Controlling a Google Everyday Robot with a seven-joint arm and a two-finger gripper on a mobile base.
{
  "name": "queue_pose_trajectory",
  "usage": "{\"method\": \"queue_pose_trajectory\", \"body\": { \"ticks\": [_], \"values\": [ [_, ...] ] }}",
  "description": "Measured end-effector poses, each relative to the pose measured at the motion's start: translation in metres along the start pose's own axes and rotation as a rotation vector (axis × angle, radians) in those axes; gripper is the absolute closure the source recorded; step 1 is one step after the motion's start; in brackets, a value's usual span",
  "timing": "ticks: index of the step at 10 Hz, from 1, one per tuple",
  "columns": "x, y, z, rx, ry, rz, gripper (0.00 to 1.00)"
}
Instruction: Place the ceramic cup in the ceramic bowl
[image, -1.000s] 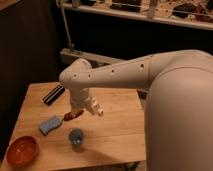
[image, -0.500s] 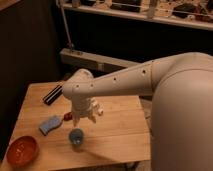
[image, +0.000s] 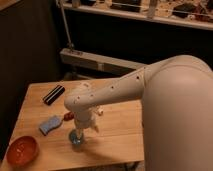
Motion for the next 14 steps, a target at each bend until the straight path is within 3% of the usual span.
{"method": "queue_pose_trajectory", "body": {
  "ticks": [2, 6, 10, 12, 14],
  "values": [
    [-0.003, 0.004, 0.017, 0.004, 0.005, -0.035, 0.35],
    [-0.012, 0.021, 0.042, -0.027, 0.029, -0.055, 0.37],
    [-0.026, 0.044, 0.040, -0.074, 0.047, -0.090, 0.74],
    [-0.034, 0.051, 0.024, -0.080, 0.043, -0.100, 0.93],
    [-0.044, 0.059, -0.004, -0.079, 0.036, -0.112, 1.00]
  ]
}}
